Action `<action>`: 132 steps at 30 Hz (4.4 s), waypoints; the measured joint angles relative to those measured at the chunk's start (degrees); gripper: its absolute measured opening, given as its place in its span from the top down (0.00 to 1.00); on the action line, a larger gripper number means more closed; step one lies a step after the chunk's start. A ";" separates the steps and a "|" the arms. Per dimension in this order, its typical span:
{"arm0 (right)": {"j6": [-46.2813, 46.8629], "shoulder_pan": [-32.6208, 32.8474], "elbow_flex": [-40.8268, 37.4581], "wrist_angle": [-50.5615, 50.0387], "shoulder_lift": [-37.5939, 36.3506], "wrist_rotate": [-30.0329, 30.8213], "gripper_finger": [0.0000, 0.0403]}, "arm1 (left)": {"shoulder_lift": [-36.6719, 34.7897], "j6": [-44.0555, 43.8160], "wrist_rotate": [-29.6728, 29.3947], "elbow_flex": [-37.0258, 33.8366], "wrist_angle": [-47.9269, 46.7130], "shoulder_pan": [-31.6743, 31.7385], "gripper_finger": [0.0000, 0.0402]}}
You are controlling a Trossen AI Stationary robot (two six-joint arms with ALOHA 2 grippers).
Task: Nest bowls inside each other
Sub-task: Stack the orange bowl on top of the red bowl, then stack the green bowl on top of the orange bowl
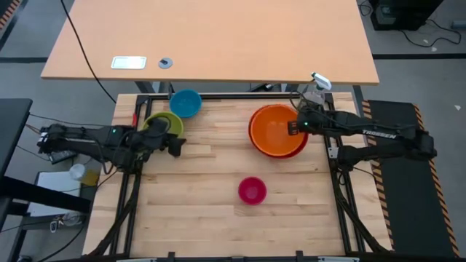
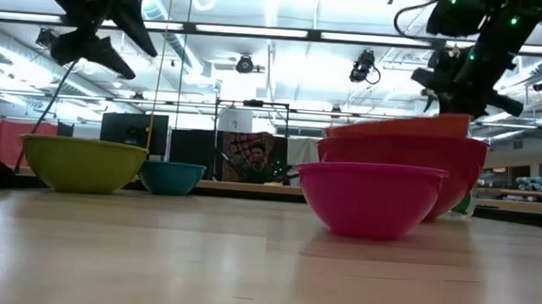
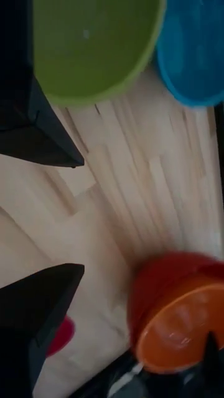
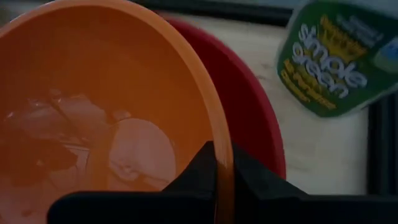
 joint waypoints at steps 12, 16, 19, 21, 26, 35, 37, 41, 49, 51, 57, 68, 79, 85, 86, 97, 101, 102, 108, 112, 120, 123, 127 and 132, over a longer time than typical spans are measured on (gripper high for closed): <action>-5.13 -1.49 -2.69 3.00 6.14 -0.75 0.76 | -0.04 -0.77 9.43 -0.02 -8.17 5.75 0.33; -8.90 -1.49 -0.40 2.67 5.66 -1.04 0.64 | -0.04 -0.76 10.05 -0.02 -9.45 7.27 0.33; -11.04 -1.49 2.68 1.35 4.82 -1.14 0.56 | 0.15 -0.59 11.58 0.00 -11.75 9.98 0.33; -13.16 -1.50 5.36 -0.50 4.78 -1.09 0.51 | 0.51 0.62 13.51 -0.01 -13.81 12.62 0.33; -20.68 -1.54 11.90 -2.13 4.86 -1.12 0.41 | 3.43 10.84 21.42 0.00 -14.75 19.64 0.33; -21.65 -0.63 19.29 -1.72 4.91 1.07 0.39 | 17.23 32.00 23.95 0.00 -17.51 19.99 0.33; -21.82 0.10 19.58 -1.24 4.91 1.05 0.40 | 20.28 34.43 20.48 0.00 -17.85 18.42 0.33; -21.77 1.56 19.58 -0.97 5.01 1.11 0.42 | 25.68 38.76 15.24 0.00 -18.21 15.78 0.37; -21.16 3.56 19.58 -0.83 5.06 2.45 0.45 | 33.08 40.00 14.25 0.00 -18.12 13.35 0.76; -21.16 3.60 19.58 -0.41 5.06 2.50 0.46 | 33.51 40.05 14.27 0.00 -17.80 13.11 0.90; -21.67 3.58 19.58 0.52 5.06 2.52 0.47 | 33.18 39.93 13.92 0.16 -17.72 13.01 0.97; -24.33 3.32 19.58 3.46 5.06 0.51 0.47 | 34.81 48.06 21.95 15.15 -18.94 8.15 0.98; -22.89 2.11 24.96 -2.10 4.82 -4.64 0.47 | 55.77 63.67 22.61 48.69 -22.90 5.93 0.98; -17.71 2.11 31.42 -14.39 1.41 -5.27 0.47 | 67.40 73.38 17.82 66.91 -25.61 5.95 0.98; -16.82 2.11 31.43 -15.18 0.40 -5.55 0.47 | 68.86 75.54 17.15 69.53 -25.45 5.95 0.98; -2.82 3.67 23.88 -20.14 -9.36 -7.62 0.47 | 79.28 102.87 12.41 79.84 -12.20 6.06 0.98; 0.15 5.37 21.86 -20.08 -10.78 -6.78 0.47 | 83.59 111.53 12.47 79.65 -7.71 6.06 0.98; 0.42 5.77 21.62 -20.08 -11.00 -6.59 0.47 | 84.36 113.57 12.44 79.65 -7.31 6.06 0.98; 1.50 7.73 21.59 -18.64 -11.03 -3.97 0.47 | 88.39 116.77 12.47 79.47 -7.91 6.06 0.98; 1.50 8.40 21.59 -16.98 -10.83 -3.48 0.47 | 88.89 114.80 12.46 79.65 -5.64 6.06 0.97; 1.40 8.58 21.59 -14.53 -10.83 -1.97 0.47 | 88.91 113.44 12.79 79.65 -4.60 6.06 0.81; 1.44 8.58 21.59 -14.56 -10.83 -1.97 0.47 | 88.91 112.67 12.10 79.65 -4.67 6.06 0.72; 1.44 8.58 21.59 -14.55 -10.85 -1.97 0.47 | 88.41 110.17 10.44 79.65 -5.18 5.90 0.60; 1.42 8.58 21.59 -14.44 -10.84 -1.95 0.47 | 86.49 106.56 12.49 80.94 -5.29 5.96 0.50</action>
